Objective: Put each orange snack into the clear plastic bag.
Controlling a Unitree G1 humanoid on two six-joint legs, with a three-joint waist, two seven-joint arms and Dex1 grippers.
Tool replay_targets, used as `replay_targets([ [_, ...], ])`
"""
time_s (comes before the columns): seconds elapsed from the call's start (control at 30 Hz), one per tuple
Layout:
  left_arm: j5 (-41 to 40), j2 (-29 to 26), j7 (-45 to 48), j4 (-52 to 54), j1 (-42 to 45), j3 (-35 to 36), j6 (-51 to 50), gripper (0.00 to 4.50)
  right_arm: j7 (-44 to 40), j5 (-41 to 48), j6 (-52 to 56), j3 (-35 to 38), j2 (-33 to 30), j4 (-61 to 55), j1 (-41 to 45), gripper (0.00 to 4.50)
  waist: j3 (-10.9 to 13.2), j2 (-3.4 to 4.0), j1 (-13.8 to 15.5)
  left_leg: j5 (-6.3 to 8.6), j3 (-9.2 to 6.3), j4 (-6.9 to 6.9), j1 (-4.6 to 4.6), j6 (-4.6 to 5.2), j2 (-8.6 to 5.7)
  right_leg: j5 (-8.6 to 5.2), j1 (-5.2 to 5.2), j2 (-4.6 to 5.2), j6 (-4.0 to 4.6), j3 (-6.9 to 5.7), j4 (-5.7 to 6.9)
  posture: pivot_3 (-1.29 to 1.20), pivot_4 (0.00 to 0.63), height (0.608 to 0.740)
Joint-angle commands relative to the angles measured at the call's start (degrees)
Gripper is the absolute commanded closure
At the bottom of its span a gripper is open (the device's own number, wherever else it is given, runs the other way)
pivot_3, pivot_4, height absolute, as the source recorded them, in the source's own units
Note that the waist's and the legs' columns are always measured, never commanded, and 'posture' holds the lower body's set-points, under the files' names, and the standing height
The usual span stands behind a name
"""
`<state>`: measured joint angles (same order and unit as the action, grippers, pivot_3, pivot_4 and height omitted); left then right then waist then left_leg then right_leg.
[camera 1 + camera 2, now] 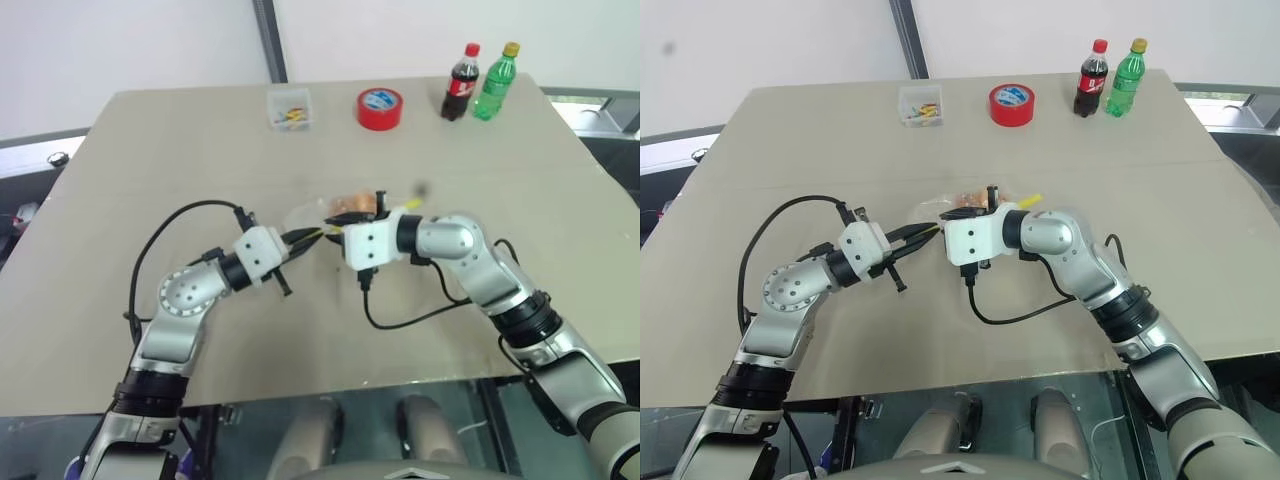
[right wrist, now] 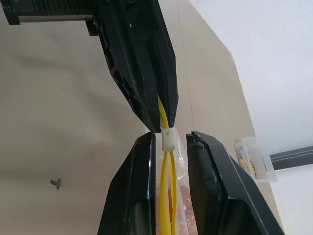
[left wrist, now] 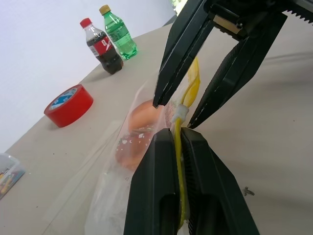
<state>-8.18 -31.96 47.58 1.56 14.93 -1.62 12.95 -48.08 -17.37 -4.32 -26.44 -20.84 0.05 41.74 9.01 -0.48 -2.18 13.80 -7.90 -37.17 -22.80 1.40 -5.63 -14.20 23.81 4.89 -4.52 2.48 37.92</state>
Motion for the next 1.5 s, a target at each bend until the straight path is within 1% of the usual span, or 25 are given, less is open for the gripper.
replay_targets([
  [0.03, -0.69, -0.32, -0.19, 0.61, 0.13, 0.93, 1.34, 4.50, 0.40, 0.09, -0.97, 0.54, 0.37, -1.51, 1.30, 3.47, 0.00, 0.00, 0.00, 0.00, 0.00, 0.00, 0.00, 0.00, 0.00, 0.00, 0.00, 0.00, 0.00, 0.00, 0.00, 0.00, 0.150, 0.740],
  [0.47, -0.59, -0.03, -0.30, -1.25, -0.27, 0.86, 3.46, 4.50, 0.54, -0.32, -1.18, 0.56, 0.44, -1.13, 1.38, 3.47, 0.00, 0.00, 0.01, 0.00, 0.00, 0.00, 0.00, 0.00, 0.00, 0.00, 0.00, 0.00, 0.00, 0.00, 0.00, 0.00, 0.150, 0.740],
  [0.53, -0.59, 0.00, -0.35, -1.57, -0.25, 0.85, 3.70, 4.50, 0.51, -0.32, -1.19, 0.60, 0.43, -1.24, 1.37, 4.06, 0.00, 0.00, 0.00, 0.00, 0.00, 0.00, 0.00, 0.00, 0.00, 0.00, 0.00, 0.00, 0.00, 0.00, 0.00, 0.00, 0.150, 0.740],
  [0.57, -0.60, 0.01, -0.38, -1.61, -0.26, 0.82, 3.76, 4.50, 0.48, -0.32, -1.23, 0.61, 0.41, -1.30, 1.37, 4.44, 0.00, 0.00, 0.00, 0.00, 0.00, 0.00, 0.00, 0.00, 0.00, 0.00, 0.00, 0.00, 0.00, 0.00, 0.00, 0.00, 0.150, 0.740],
  [0.93, -0.95, 0.44, -0.79, -1.13, -0.48, 0.69, 3.44, 4.50, -0.58, 0.28, -0.56, 0.09, 1.18, -2.04, 0.72, 4.44, 0.00, 0.00, 0.00, 0.00, 0.00, 0.00, 0.00, 0.00, 0.00, 0.00, 0.00, 0.00, 0.00, 0.00, 0.00, 0.00, 0.150, 0.740],
  [1.03, -1.03, 0.37, -0.61, -1.25, -0.77, 0.90, 3.67, 4.50, 0.25, -0.88, -2.10, 0.32, 0.48, -1.90, 0.91, 3.65, 0.00, 0.00, 0.01, 0.00, 0.00, 0.00, 0.00, 0.00, 0.00, 0.00, 0.00, 0.00, 0.00, 0.00, 0.00, 0.00, 0.150, 0.740],
  [1.1, -0.95, 0.17, -0.42, -1.32, -0.99, 1.01, 4.28, 4.50, 0.82, -1.77, -2.83, 0.24, 0.02, -1.86, 0.95, 2.84, 0.00, 0.00, 0.01, 0.00, 0.00, 0.00, 0.00, 0.00, 0.00, 0.00, 0.00, 0.00, 0.00, 0.00, 0.00, 0.00, 0.150, 0.740],
  [1.33, 0.41, -0.70, -0.23, -1.21, -0.23, 0.63, 6.63, 4.50, 0.69, -3.04, -4.57, -0.48, -0.48, -0.38, 1.31, 2.84, 0.00, 0.00, -0.01, 0.00, 0.01, 0.00, 0.00, 0.00, 0.00, 0.00, 0.00, 0.00, 0.00, 0.00, 0.00, 0.00, 0.150, 0.740],
  [1.5, 0.66, -0.74, -0.73, -1.04, 0.79, 0.52, 6.03, 4.50, 0.76, -3.97, -5.58, -0.78, -0.35, 0.34, 1.66, 2.84, 0.00, 0.00, 0.03, 0.00, 0.01, 0.00, 0.00, 0.00, 0.00, 0.00, 0.00, 0.00, 0.00, 0.00, 0.00, 0.00, 0.150, 0.740],
])
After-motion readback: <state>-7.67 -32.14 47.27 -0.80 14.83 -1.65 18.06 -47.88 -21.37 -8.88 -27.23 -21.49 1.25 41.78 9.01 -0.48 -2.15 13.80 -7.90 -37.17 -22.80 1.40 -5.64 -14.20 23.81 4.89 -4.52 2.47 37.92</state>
